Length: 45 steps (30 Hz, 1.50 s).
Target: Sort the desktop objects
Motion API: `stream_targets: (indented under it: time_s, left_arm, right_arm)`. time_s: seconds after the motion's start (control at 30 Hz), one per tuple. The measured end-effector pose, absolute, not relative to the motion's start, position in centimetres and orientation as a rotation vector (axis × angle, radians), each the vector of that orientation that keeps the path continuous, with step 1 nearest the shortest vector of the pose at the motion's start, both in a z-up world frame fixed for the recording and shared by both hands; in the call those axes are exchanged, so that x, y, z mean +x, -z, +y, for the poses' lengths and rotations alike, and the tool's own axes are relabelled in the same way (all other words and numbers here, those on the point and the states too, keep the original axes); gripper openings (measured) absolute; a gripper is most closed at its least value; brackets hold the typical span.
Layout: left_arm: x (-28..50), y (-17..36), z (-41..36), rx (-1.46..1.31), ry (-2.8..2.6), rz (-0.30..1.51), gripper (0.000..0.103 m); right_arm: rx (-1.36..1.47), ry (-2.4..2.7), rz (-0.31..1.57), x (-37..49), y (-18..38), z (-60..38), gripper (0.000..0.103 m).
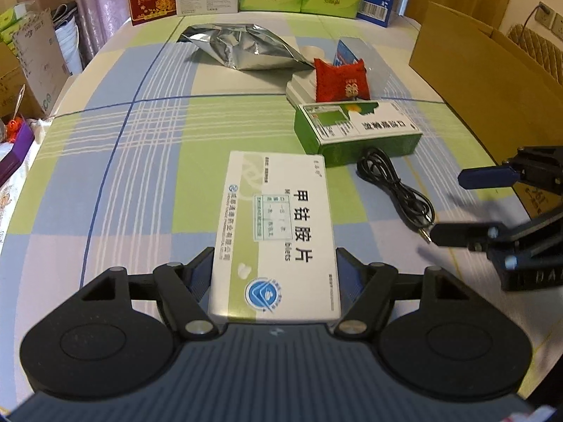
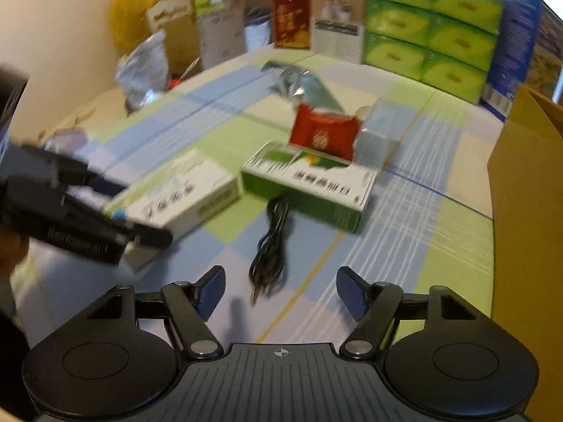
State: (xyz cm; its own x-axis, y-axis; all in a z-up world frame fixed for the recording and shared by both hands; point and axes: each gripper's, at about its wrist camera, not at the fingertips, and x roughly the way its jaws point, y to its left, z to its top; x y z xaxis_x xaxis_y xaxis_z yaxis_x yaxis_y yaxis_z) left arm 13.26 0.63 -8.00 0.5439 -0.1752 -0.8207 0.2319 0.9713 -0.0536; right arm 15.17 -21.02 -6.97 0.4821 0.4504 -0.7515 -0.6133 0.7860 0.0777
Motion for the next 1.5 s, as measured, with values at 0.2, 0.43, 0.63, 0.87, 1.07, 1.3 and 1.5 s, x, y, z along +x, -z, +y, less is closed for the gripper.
stream_targets:
  time_s: [0.2,0.43,0.63,0.87,1.07,1.3,1.5]
  left_arm:
    - [13.9,8.1,0.3,0.067,0.230,0.961,0.069]
    - [14.4,8.4,0.3,0.083,0.215,0.963,0.069]
    - [14.4,8.6,0.0,0.115,0.209,0.957,0.069]
    - [14.4,8.7,0.0,0.113,0.203,0.953,0.069]
    - [14.5,8.8,-0.1,0.118,0.201,0.947,0.070]
    - [14.8,8.8,-0.2,0.121,0.197,0.942,0.071]
    - [15.0,8.8,-0.4,0.124,0.202,0.941,0.069]
  right_arm:
    - [-0.208,-0.671,0.879,17.3,8.4,-18.9,0.049]
    - [-0.241,-0.615,0.873,17.8,8.9,-17.9,0.018]
    - [-0.239,-0.586,0.888,17.2,8.8,-18.1,0.017]
    - [-0.233,-0.572,0.901,16.5,8.7,-18.8,0.016]
    - [-0.244,-0.572,0.900,16.4,8.7,-18.7,0.016]
    - [-0.246,-0.573,0.899,16.5,8.7,-18.6,0.016]
    - [-0.248,-0.573,0.895,16.5,8.7,-18.6,0.017]
